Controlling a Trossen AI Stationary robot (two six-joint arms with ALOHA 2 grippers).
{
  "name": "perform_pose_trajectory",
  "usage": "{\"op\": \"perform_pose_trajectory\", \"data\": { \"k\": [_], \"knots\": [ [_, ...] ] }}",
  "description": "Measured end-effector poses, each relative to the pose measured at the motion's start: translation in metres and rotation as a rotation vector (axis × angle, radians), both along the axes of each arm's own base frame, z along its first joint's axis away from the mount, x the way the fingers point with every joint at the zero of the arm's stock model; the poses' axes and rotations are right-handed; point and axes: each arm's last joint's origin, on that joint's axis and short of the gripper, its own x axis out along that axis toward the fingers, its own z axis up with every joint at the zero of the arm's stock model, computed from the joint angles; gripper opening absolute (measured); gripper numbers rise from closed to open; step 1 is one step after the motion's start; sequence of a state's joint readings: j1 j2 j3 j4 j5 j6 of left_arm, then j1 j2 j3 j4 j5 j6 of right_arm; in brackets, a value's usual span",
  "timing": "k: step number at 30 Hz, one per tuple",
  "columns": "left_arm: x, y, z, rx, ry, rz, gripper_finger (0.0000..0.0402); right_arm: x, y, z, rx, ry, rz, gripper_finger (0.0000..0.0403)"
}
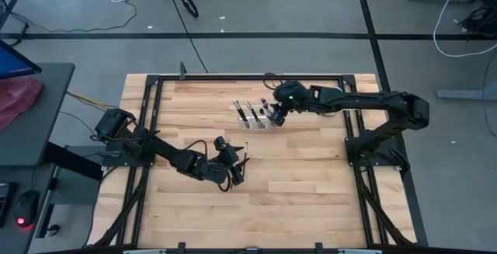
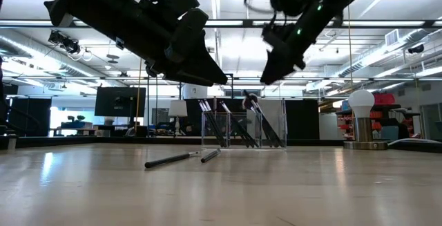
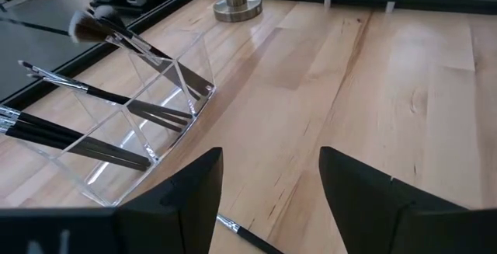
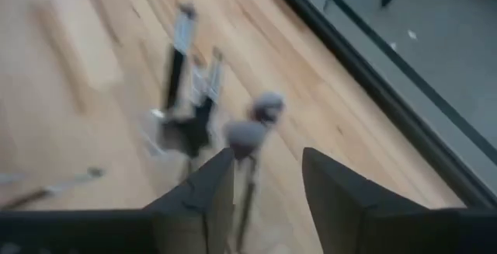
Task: Put items in baskets/containers
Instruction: Put the black liner brush into the transparent organizer
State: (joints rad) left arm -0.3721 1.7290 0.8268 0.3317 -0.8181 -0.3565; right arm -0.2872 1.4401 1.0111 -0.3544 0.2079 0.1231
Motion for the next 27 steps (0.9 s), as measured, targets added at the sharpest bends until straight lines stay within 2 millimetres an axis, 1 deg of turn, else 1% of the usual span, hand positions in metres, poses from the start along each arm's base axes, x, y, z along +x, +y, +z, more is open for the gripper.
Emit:
{"op": "perform_pose_trajectory", "data": {
  "k": [3,5,8,9,11,13,16,19,22,24,27],
  "knots": [
    [0.000,0.000,0.000,-0.003,-0.001,0.001,0.0220,-0.006,0.020,0.019,-0.010,-0.069,0.052,0.0156],
    [-0.001,0.000,-0.001,-0.015,0.001,0.005,0.0220,-0.007,0.040,0.029,-0.022,-0.108,0.117,0.0152],
    [-0.004,-0.005,-0.004,-0.044,0.033,-0.028,0.0220,-0.010,0.077,0.031,-0.066,-0.149,0.215,0.0144],
    [-0.006,-0.008,-0.006,-0.057,0.048,-0.036,0.0220,-0.011,0.089,0.028,-0.083,-0.160,0.238,0.0141],
    [-0.012,-0.015,-0.010,-0.099,0.071,-0.034,0.0220,-0.015,0.113,0.015,-0.116,-0.177,0.272,0.0135],
    [-0.019,-0.022,-0.015,-0.143,0.099,-0.017,0.0220,-0.021,0.134,-0.002,-0.129,-0.202,0.300,0.0130],
    [-0.029,-0.037,-0.026,-0.178,0.117,0.007,0.0220,-0.033,0.158,-0.029,-0.108,-0.250,0.346,0.0123],
    [-0.035,-0.049,-0.043,-0.173,0.119,0.024,0.0220,-0.047,0.171,-0.052,-0.061,-0.314,0.381,0.0117],
    [-0.036,-0.055,-0.058,-0.174,0.117,0.051,0.0220,-0.058,0.178,-0.067,-0.026,-0.391,0.406,0.0114],
    [-0.035,-0.054,-0.066,-0.186,0.101,0.082,0.0220,-0.063,0.178,-0.072,-0.021,-0.440,0.415,0.0114],
    [-0.031,-0.049,-0.075,-0.183,0.105,0.111,0.0220,-0.067,0.176,-0.075,-0.039,-0.500,0.421,0.0114]
  ]
}}
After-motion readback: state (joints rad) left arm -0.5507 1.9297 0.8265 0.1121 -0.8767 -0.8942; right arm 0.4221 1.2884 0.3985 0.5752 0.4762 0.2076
